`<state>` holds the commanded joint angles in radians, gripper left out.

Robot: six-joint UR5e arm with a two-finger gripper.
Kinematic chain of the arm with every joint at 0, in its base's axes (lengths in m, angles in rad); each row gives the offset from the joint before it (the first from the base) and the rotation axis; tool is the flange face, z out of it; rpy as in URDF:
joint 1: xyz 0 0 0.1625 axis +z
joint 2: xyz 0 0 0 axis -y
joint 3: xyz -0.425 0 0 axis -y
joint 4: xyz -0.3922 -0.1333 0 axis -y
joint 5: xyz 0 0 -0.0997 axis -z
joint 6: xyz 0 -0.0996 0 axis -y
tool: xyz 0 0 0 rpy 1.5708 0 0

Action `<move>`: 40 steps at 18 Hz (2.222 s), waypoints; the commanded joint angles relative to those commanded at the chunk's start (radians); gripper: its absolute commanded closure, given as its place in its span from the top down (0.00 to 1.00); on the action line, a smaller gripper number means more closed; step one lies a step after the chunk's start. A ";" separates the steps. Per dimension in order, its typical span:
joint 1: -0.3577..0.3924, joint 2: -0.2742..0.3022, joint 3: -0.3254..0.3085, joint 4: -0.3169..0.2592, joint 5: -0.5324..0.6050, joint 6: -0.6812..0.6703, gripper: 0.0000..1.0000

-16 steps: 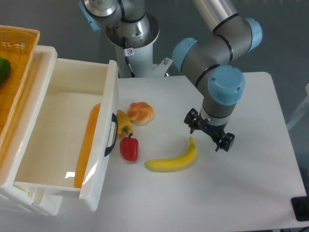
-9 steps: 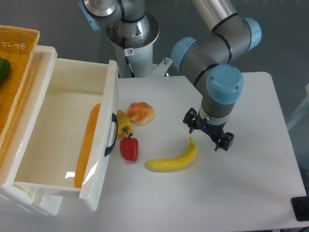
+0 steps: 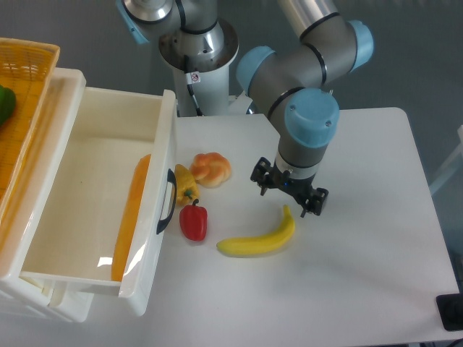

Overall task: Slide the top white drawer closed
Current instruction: 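Move the gripper toward the open white drawer's front handle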

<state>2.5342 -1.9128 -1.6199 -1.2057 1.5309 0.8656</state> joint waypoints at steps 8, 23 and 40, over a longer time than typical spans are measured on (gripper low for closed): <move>-0.025 -0.011 0.026 -0.011 -0.142 -0.188 0.47; -0.074 0.008 0.103 -0.273 -0.399 -0.197 0.00; -0.107 0.031 0.101 -0.301 -0.451 -0.208 0.00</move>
<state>2.4268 -1.8822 -1.5186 -1.5064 1.0799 0.6581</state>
